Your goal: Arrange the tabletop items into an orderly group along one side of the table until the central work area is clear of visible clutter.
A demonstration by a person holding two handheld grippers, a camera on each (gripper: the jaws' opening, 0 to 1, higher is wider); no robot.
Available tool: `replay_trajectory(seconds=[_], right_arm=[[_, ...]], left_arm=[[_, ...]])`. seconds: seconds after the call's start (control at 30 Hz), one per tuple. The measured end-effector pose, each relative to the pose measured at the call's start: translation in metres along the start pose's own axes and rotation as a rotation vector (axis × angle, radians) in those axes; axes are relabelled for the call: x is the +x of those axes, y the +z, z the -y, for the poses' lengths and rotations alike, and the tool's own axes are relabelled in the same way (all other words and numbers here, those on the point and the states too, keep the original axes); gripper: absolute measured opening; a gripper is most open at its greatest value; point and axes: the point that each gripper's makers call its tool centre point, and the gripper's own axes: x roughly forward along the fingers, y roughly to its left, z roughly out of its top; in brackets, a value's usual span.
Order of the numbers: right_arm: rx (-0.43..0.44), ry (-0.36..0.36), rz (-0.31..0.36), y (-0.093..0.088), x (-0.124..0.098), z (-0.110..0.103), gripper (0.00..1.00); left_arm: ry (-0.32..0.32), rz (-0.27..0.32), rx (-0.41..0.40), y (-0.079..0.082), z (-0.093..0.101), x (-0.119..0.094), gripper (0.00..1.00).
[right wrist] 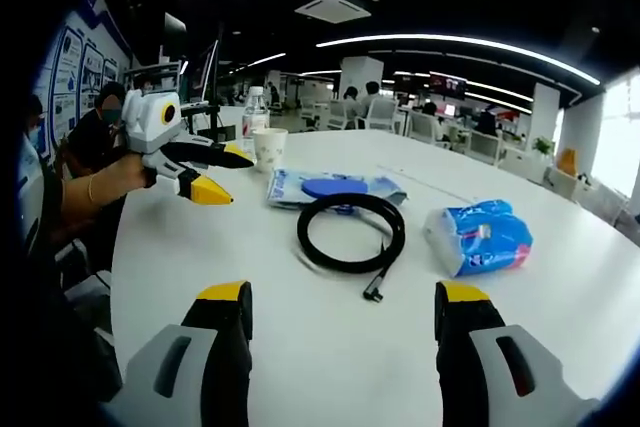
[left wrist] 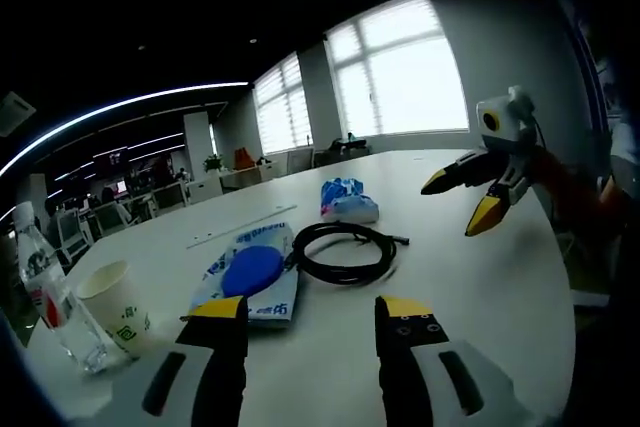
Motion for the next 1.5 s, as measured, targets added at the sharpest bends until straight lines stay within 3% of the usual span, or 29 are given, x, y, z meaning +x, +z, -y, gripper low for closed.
replay_trajectory(seconds=[0.53, 0.77, 0.97, 1.07, 1.5], right_arm=[[-0.001, 0.033, 0.035, 0.008, 0.018, 0.007, 0.76], [-0.013, 0.038, 0.012, -0.001, 0.022, 0.01, 0.77], [-0.031, 0.04, 0.04, 0.0, 0.029, 0.021, 0.8], [-0.011, 0.077, 0.084, 0.008, 0.032, 0.021, 0.8], [-0.029, 0.101, 0.063, 0.007, 0.041, 0.025, 0.82]], left_arm=[[-0.06, 0.005, -0.015, 0.002, 0.006, 0.01, 0.55], [-0.053, 0.025, -0.051, 0.005, 0.003, 0.012, 0.57], [-0.092, 0.011, -0.028, 0.005, 0.01, 0.02, 0.6], [-0.094, 0.012, -0.017, 0.006, 0.012, 0.025, 0.6], [-0.108, 0.005, -0.003, 0.004, 0.012, 0.032, 0.61]])
